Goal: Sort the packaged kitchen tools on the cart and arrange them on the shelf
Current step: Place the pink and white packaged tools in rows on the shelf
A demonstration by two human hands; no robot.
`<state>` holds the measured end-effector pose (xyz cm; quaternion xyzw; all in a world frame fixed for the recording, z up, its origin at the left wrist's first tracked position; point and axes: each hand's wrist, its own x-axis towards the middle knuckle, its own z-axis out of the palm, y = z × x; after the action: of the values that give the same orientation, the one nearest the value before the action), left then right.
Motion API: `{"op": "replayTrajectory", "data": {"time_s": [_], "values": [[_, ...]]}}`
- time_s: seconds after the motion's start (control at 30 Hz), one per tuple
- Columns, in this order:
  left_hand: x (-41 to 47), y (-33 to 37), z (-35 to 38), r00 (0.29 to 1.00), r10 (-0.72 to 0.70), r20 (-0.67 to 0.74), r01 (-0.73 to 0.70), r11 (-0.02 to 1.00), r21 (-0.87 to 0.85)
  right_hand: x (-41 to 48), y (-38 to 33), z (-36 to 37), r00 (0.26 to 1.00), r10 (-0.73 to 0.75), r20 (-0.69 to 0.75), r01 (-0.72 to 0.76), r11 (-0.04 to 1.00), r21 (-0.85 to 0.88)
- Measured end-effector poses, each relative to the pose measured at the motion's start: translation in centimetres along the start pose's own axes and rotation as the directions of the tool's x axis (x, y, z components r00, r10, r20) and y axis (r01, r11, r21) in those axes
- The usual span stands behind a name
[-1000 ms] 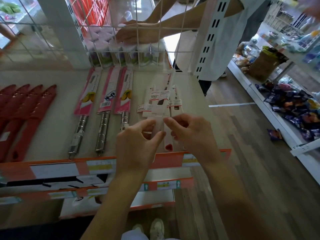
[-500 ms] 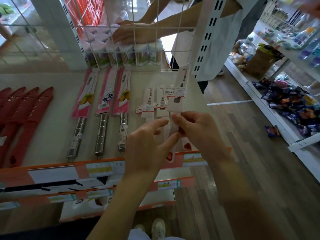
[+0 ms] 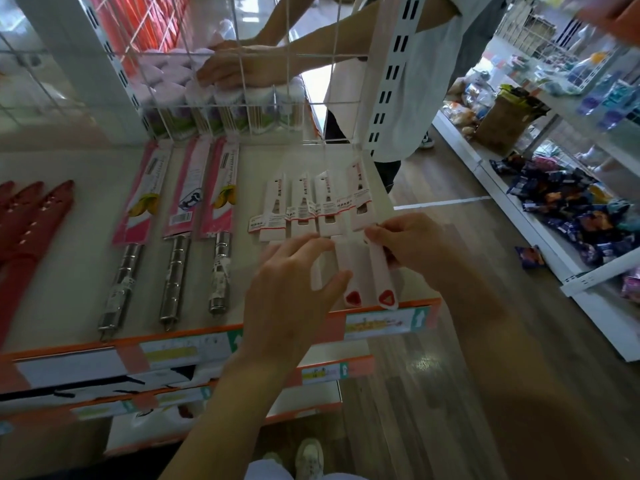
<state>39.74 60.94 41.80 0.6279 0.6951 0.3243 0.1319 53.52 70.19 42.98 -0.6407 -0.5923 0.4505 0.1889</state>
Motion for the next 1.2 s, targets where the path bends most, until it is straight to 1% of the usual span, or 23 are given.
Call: {"op": "replayTrajectory", "data": {"time_s": [0.2,0.27,0.4,0.57,0.7,0.77,1.0,1.07,1.2], "values": [[0.3,-0.6,1.0,1.000,0.029,-0.003,-0.029,0.997,0.078,0.9,0.5,0.5,1.000,-0.012,0.014,0.013,0.997,-0.073],[0.3,-1.0,1.4,0.999,0.037,0.007,-0.038,0.994,0.105,1.0,0.5,0.4,0.999,-0.039,0.012,0.040,0.990,-0.138],[0.2,-1.4,2.0,0.998,0.059,-0.008,-0.057,0.984,0.170,1.3,0.5,0.7,0.988,-0.147,-0.039,0.126,0.935,-0.330],[0.2,-1.6,2.2,0.999,0.040,0.000,-0.039,0.986,0.160,1.0,0.8,1.3,0.952,-0.279,-0.123,0.203,0.881,-0.428],[0.0,-1.6,2.5,1.000,0.014,-0.007,-0.013,0.988,0.154,0.7,1.6,1.9,0.919,-0.367,-0.146,0.248,0.824,-0.510],[-0.1,-1.5,2.6,1.000,0.005,-0.016,-0.003,0.988,0.151,0.6,2.0,2.3,0.908,-0.389,-0.153,0.255,0.806,-0.534],[-0.7,-1.1,2.2,1.000,-0.010,-0.023,0.014,0.986,0.164,0.0,2.5,2.4,0.900,-0.409,-0.151,0.270,0.795,-0.543],[-0.8,-0.9,1.8,0.999,-0.046,0.026,0.041,0.985,0.168,-0.1,2.7,2.4,0.897,-0.414,-0.156,0.273,0.795,-0.541],[-1.0,-1.0,1.3,0.985,-0.124,0.122,0.093,0.969,0.227,-0.9,2.6,2.5,0.886,-0.430,-0.173,0.275,0.788,-0.551]]}}
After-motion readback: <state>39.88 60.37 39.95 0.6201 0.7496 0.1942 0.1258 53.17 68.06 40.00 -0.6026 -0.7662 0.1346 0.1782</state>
